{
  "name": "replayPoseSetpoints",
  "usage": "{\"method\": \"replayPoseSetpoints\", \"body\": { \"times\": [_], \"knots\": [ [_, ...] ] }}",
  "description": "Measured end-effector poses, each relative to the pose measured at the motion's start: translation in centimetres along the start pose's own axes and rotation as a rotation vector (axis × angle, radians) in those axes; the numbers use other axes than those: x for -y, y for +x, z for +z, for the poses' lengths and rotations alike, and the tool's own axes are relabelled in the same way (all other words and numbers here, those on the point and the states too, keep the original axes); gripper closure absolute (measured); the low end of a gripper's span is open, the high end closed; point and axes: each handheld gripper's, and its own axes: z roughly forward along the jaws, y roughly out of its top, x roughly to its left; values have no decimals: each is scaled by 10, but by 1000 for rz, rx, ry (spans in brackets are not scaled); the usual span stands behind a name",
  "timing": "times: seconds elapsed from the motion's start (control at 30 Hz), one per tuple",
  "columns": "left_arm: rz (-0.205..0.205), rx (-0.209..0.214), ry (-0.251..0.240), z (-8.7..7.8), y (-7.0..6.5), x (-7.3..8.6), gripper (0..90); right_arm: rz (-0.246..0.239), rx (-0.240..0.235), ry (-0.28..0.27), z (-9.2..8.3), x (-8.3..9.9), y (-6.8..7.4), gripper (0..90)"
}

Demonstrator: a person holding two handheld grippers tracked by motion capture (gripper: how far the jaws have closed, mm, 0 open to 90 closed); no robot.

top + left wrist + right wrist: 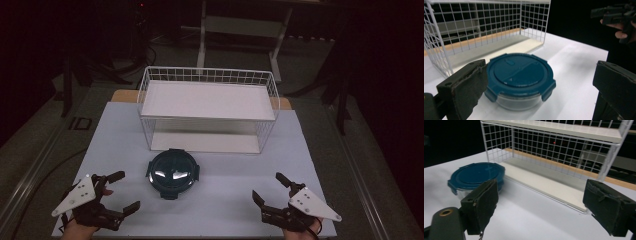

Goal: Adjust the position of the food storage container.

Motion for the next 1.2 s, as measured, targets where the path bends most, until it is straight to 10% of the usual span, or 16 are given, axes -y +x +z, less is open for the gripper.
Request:
{"method": "replayPoseSetpoints", "body": {
  "times": [0.27, 0.77, 1.2],
  "knots": [
    [-31, -20, 45, -2, 14, -25, 0, -24, -3, -20, 2, -5, 6, 109],
    [-28, 14, 132, 20, 50, -25, 162, -19, -3, -3, 5, -4, 4, 110],
    [-53, -55, 275, 59, 84, -7, 653, -6, -29, 10, 6, -1, 3, 107]
  ]
}}
